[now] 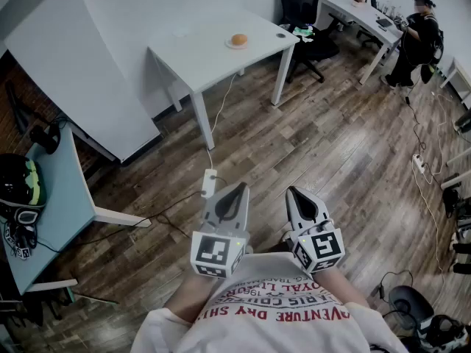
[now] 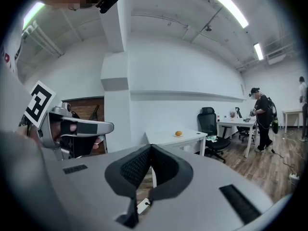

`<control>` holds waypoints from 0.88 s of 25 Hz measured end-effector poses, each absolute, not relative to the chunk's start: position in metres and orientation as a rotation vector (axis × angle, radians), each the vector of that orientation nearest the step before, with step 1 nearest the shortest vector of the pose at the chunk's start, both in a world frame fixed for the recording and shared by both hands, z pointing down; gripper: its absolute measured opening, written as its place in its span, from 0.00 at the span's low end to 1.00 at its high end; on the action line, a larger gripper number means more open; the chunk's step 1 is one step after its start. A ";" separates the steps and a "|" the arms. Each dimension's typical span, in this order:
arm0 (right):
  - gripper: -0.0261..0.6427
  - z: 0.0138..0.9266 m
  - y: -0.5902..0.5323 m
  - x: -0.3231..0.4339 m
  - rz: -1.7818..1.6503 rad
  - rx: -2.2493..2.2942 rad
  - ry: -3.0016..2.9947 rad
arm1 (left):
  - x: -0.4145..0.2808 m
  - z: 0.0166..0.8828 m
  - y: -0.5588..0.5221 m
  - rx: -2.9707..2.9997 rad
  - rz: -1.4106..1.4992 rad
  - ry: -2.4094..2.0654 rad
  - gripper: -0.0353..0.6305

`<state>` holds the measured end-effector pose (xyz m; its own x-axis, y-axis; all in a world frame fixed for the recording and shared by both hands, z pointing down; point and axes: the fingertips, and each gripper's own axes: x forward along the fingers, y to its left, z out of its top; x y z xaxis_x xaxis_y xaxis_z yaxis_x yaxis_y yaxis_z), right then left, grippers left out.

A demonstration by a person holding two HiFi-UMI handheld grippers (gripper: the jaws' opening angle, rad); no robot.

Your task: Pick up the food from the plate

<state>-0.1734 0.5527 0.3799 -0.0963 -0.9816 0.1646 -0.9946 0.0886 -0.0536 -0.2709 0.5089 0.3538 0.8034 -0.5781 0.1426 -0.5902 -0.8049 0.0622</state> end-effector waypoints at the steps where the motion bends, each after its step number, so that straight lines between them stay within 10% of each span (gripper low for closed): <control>1: 0.06 0.380 0.551 -0.174 0.235 2.051 -2.257 | -0.270 0.353 0.509 2.890 0.177 -0.937 0.06; 22: 0.06 0.412 0.509 -0.142 0.423 2.099 -2.237 | -0.253 0.386 0.465 2.834 0.293 -0.968 0.06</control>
